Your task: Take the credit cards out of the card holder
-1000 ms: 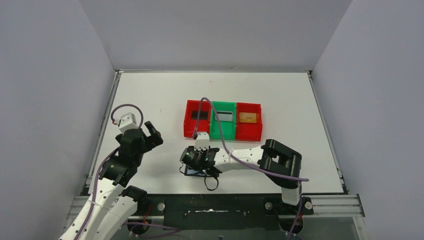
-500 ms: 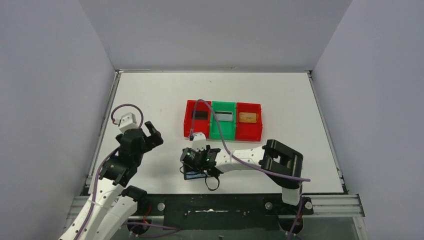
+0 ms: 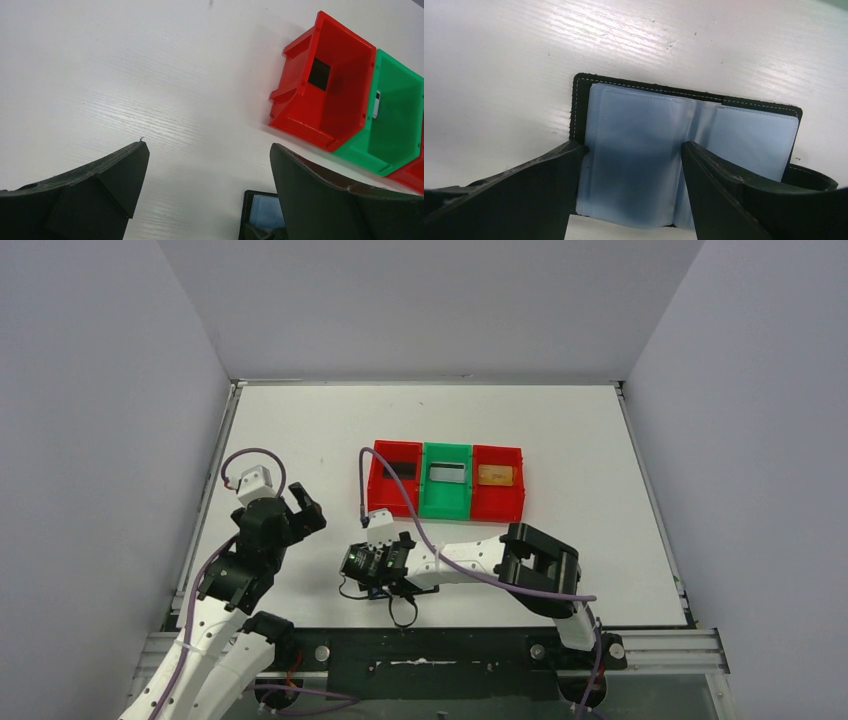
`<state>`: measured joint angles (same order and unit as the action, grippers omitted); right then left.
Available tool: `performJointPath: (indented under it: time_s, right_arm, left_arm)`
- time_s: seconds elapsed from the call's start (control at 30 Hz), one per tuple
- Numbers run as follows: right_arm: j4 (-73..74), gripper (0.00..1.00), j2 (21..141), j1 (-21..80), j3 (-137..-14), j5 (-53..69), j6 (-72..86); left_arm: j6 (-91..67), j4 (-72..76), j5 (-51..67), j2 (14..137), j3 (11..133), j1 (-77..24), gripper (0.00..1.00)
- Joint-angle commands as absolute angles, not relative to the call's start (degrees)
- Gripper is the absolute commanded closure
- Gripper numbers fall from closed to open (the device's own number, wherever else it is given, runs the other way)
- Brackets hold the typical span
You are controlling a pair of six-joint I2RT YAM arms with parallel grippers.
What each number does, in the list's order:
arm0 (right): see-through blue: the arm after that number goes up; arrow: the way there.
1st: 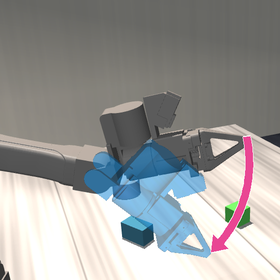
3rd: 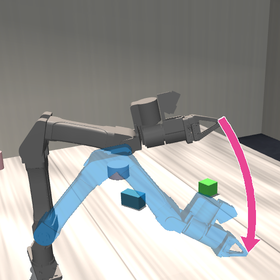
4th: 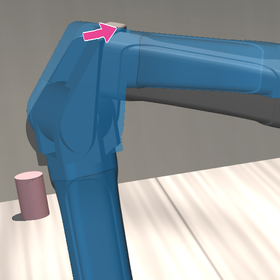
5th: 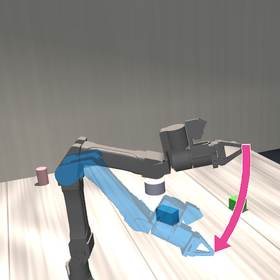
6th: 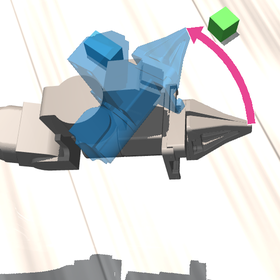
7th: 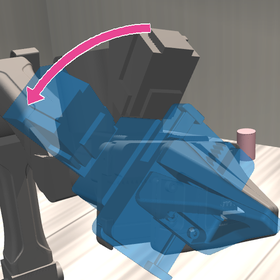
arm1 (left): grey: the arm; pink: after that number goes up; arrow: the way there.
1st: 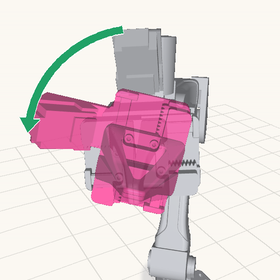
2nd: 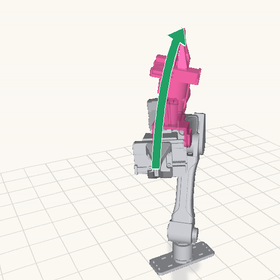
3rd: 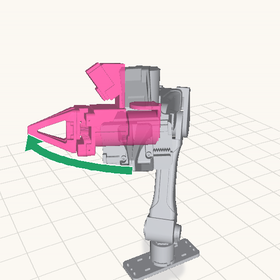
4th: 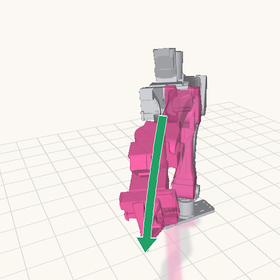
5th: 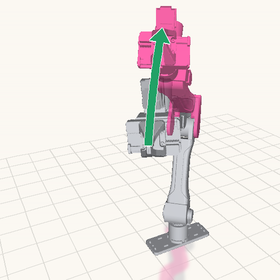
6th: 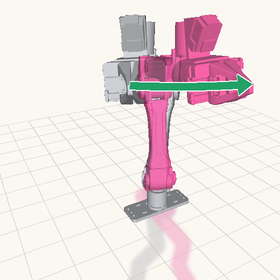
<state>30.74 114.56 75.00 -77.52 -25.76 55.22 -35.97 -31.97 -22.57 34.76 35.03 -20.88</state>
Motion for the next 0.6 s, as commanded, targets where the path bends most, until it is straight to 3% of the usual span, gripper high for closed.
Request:
performJointPath:
  time_s: [0.0, 0.17, 0.43, 0.5, 0.57]
  right_arm:
    - [39.08, 0.27, 118.59, 76.97, -80.56, -29.91, 57.36]
    - [41.32, 0.45, 119.21, 77.25, -82.03, -32.36, 59.03]
    - [23.46, 0.68, 108.67, 74.21, -69.95, -23.56, 56.97]
    - [20.63, 0.7, 107.11, 73.31, -67.66, -21.64, 56.78]
    - [19.48, 0.63, 106.33, 72.71, -67.34, -20.38, 56.59]
  left_arm:
    - [-35.99, -29.97, -22.66, 34.27, 36.03, -20.57, 0.06]
    - [-36.12, -30.19, -22.94, 34.38, 36.08, -20.57, 0.06]
    - [-36.1, -30.15, -22.83, 34.63, 36.12, -20.48, 0.06]
    - [-36.12, -30.09, -22.76, 34.71, 36.12, -20.42, 0.06]
    - [-36.12, -30.15, -22.77, 34.85, 36.08, -20.39, 0.06]
